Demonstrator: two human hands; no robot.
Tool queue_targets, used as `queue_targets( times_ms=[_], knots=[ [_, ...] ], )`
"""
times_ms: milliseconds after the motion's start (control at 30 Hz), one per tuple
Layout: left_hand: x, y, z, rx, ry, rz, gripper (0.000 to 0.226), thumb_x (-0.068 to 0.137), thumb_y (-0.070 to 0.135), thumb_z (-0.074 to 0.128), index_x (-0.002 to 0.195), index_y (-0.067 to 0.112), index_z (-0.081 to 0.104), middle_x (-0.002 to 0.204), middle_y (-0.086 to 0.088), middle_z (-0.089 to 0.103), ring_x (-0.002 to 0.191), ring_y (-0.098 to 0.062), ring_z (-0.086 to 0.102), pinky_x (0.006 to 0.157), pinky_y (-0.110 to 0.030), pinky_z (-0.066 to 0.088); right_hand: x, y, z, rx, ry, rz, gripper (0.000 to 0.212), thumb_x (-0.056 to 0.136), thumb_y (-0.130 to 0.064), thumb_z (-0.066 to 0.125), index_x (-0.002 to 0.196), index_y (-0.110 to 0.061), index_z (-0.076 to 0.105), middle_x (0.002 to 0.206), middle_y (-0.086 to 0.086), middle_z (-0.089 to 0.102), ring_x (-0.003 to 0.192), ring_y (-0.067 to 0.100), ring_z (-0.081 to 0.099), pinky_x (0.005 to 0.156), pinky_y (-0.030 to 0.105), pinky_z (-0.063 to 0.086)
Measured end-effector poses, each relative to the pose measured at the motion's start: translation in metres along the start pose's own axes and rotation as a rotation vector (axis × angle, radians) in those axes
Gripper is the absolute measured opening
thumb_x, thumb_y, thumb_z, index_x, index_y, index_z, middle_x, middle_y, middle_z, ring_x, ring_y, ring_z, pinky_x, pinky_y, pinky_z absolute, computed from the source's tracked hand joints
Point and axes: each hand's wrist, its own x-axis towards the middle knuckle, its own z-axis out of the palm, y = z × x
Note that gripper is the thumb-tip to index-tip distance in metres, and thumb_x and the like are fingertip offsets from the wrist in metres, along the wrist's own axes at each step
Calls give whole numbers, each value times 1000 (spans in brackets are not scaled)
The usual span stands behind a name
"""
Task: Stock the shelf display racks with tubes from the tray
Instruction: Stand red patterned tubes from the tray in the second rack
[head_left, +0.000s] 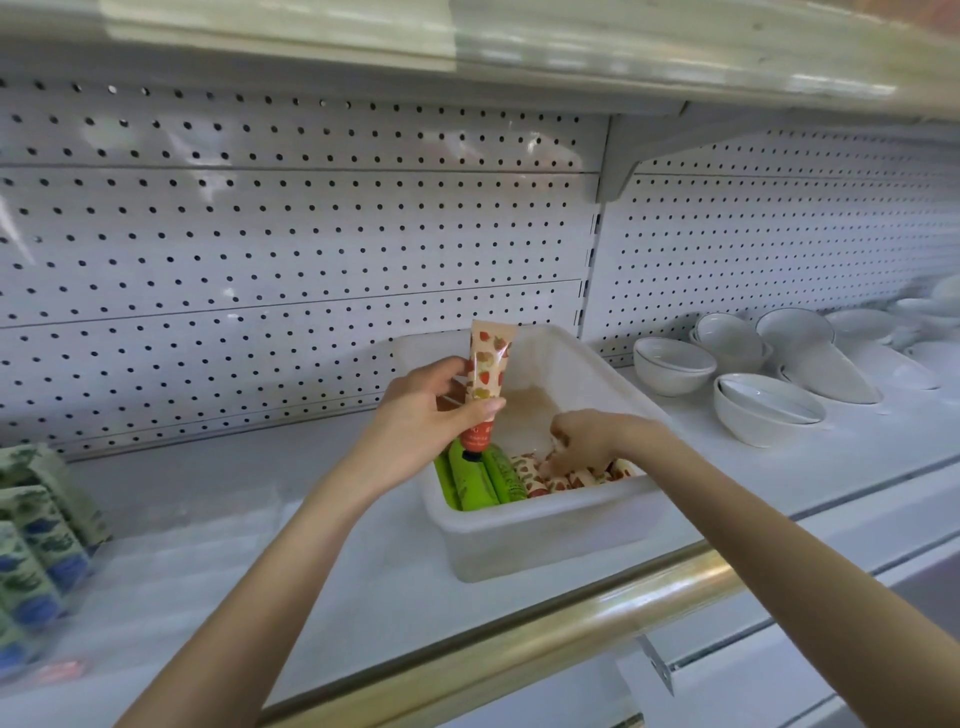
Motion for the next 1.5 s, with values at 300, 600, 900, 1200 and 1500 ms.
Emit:
queue_targets(
  times_ms=[300,600,900,1200,1500],
  knots=[
    [-3,-2,4,-78,23,-37,39,70,55,61,101,32,56,92,3,70,84,-12,67,80,-38,55,1,11,0,106,-68,-119,28,82,-23,70,84,-26,42,86,-5,48,68,12,54,56,21,44],
    [-10,0,0,-164,133,-81,23,82,33,64,103,30,56,96,-4,68,88,-17,67,74,-35,58,-24,14,-14,463,-139,-313,56,85,-6,64,133,-20,40,102,-6,55,88,10,58,62,20,51],
    [-37,7,-33,-258,420,-126,17,88,14,59,105,10,62,89,-1,65,67,3,63,59,-15,53,-40,-26,-29,960,-34,-617,44,83,-11,67,123,-22,50,113,6,62,103,24,64,91,38,53],
    [-90,6,-62,-226,586,-197,17,86,14,62,103,15,63,97,-2,67,74,-1,65,61,-14,53,-48,-88,-18,1124,-27,-819,19,83,-2,64,99,-11,61,100,4,63,83,15,67,73,30,59],
    [-129,-1,-126,-228,693,-176,18,84,6,63,101,12,61,82,6,71,70,-1,67,58,-11,51,-61,-153,-3,1071,67,-903,17,82,-7,68,97,-14,63,88,-2,64,77,11,67,70,27,58]
  ],
)
